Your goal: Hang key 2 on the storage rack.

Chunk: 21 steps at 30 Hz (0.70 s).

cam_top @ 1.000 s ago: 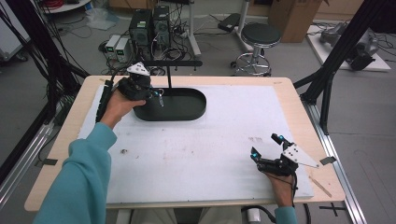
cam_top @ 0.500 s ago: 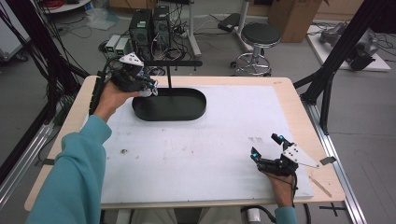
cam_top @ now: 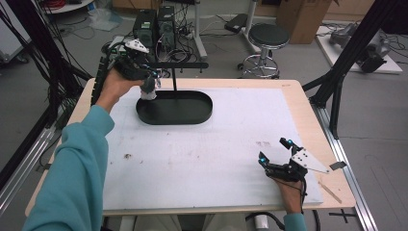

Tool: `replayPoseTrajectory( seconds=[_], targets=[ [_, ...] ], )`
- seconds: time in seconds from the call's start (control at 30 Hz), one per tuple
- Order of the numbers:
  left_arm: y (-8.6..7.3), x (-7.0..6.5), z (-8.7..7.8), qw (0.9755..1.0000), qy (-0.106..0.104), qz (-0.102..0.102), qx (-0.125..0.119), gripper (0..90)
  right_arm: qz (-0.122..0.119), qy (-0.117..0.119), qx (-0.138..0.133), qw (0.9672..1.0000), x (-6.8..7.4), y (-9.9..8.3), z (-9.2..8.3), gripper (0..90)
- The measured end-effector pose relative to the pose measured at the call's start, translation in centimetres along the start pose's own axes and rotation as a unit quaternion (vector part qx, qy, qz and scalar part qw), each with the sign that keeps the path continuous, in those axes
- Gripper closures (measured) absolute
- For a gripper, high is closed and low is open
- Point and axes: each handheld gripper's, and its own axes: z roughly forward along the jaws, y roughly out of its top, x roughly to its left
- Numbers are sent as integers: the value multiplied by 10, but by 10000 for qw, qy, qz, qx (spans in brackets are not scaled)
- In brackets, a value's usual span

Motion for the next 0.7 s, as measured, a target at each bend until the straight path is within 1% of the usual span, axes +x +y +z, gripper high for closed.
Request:
replayPoseTrajectory(
  seconds=[0.13, 0.3, 0.33, 0.53, 0.6, 0.7],
  targets=[
    [8, 2, 3, 10000, -10, 21, 43, 885, 23, 0, 3, 10000, 0, 0, 0, 19],
    [11, 3, 6, 9999, -35, 60, 91, 885, 21, 6, 7, 10000, 0, 0, 0, 19],
    [11, 4, 7, 10000, -41, 27, 80, 885, 20, -1, 6, 10000, 0, 0, 0, 19],
    [9, 8, 13, 9998, -17, -15, 175, 885, 11, -2, 1, 10000, 0, 0, 0, 19],
    [8, 9, 16, 9998, -16, -65, 191, 885, 22, 3, -2, 10000, 0, 0, 0, 18],
    [6, 10, 22, 9995, -11, -41, 316, 885, 22, 1, 5, 10000, 0, 0, 0, 19]
  ],
)
